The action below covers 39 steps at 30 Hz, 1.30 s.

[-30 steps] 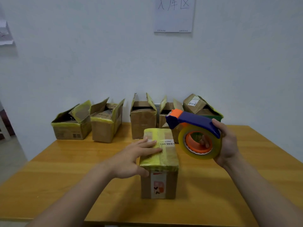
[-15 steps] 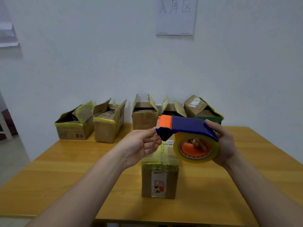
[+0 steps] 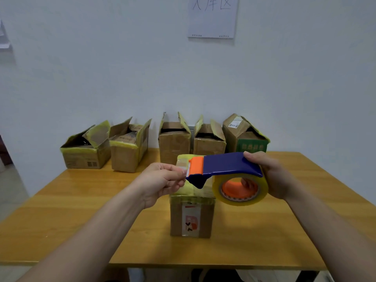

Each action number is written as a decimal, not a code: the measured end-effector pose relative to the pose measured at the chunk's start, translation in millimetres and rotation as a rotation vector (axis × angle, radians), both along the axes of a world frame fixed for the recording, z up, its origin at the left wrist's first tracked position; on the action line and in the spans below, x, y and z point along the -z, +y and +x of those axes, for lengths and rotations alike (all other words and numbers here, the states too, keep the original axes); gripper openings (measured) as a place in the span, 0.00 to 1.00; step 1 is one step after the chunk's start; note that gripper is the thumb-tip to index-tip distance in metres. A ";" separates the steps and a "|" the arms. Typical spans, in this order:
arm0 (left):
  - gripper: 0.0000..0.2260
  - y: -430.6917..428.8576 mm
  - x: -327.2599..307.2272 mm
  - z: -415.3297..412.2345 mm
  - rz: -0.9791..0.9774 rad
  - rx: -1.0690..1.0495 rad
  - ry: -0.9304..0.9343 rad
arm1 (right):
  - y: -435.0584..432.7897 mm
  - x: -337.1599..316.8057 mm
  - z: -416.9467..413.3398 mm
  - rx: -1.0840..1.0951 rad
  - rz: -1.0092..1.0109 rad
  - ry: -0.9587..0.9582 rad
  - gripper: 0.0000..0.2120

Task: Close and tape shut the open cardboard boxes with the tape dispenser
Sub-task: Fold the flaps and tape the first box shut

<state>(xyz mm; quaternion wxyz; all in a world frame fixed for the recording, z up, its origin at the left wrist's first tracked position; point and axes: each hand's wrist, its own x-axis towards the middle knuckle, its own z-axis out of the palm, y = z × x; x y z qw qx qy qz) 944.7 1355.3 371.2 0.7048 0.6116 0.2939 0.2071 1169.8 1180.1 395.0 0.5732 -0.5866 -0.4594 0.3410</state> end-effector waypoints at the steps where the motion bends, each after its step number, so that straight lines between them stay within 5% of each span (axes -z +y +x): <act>1: 0.04 -1.4 0.7 -0.4 0.002 0.003 0.006 | -1.5 -0.2 0.8 -0.007 -0.015 -0.023 0.20; 13: 0.06 0.7 5.5 -21.4 0.250 -0.107 0.206 | -13.9 -16.5 8.5 -0.002 -0.087 -0.136 0.13; 23: 0.05 -9.9 10.7 -25.9 0.451 -0.132 0.252 | -9.5 -21.0 4.3 -0.086 -0.103 -0.341 0.18; 39: 0.02 1.3 13.3 -21.7 0.482 -0.091 0.326 | 15.6 -30.6 -3.0 -0.004 -0.222 -0.494 0.30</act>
